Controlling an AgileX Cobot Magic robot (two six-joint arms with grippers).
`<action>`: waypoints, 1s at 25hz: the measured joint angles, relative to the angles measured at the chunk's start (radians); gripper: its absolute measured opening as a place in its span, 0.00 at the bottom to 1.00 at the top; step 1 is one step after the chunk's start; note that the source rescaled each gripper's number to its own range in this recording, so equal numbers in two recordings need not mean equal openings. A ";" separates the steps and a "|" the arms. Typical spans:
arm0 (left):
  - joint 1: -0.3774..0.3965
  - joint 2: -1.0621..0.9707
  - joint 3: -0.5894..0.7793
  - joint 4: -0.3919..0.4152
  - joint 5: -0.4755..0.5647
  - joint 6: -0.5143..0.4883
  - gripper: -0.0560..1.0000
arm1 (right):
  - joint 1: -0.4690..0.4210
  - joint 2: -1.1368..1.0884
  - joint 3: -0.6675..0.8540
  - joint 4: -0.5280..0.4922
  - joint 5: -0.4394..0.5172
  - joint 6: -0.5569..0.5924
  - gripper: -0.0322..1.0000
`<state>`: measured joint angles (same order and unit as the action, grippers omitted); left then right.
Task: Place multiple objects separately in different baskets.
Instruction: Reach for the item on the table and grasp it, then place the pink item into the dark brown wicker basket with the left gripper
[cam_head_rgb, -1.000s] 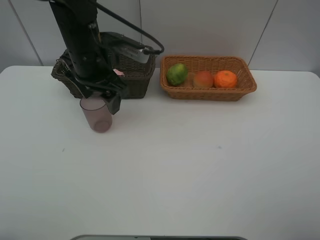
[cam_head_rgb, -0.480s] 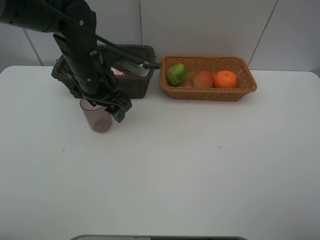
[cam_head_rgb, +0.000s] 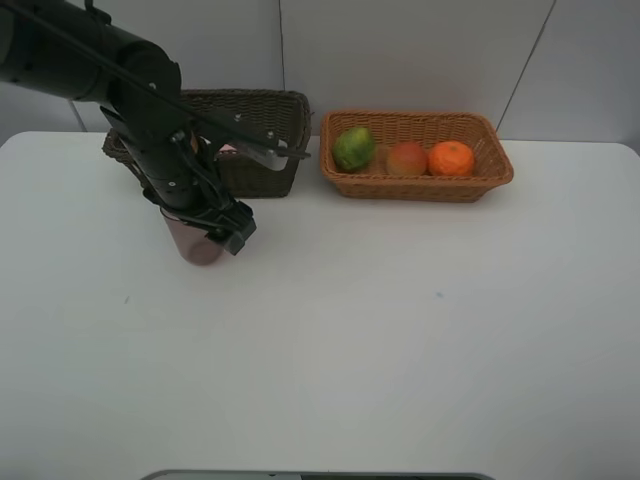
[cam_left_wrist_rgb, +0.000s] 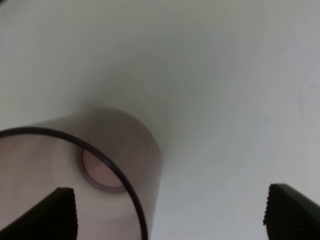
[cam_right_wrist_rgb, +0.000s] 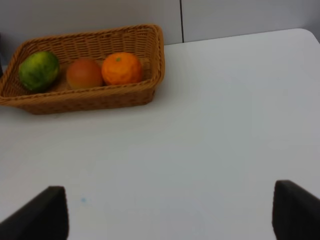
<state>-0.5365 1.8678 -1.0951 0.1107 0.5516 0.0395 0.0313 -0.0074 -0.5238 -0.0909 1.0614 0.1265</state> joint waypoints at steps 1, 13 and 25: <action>0.000 0.009 0.000 0.001 -0.001 0.000 0.97 | 0.000 0.000 0.000 0.000 0.000 0.000 0.78; 0.000 0.052 0.005 0.004 -0.004 0.000 0.24 | 0.000 0.000 0.000 0.000 0.000 0.000 0.78; 0.002 0.051 0.005 0.012 -0.011 0.000 0.05 | 0.000 0.000 0.000 0.000 0.000 0.000 0.78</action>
<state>-0.5347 1.9188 -1.0906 0.1224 0.5401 0.0395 0.0313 -0.0074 -0.5238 -0.0909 1.0614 0.1265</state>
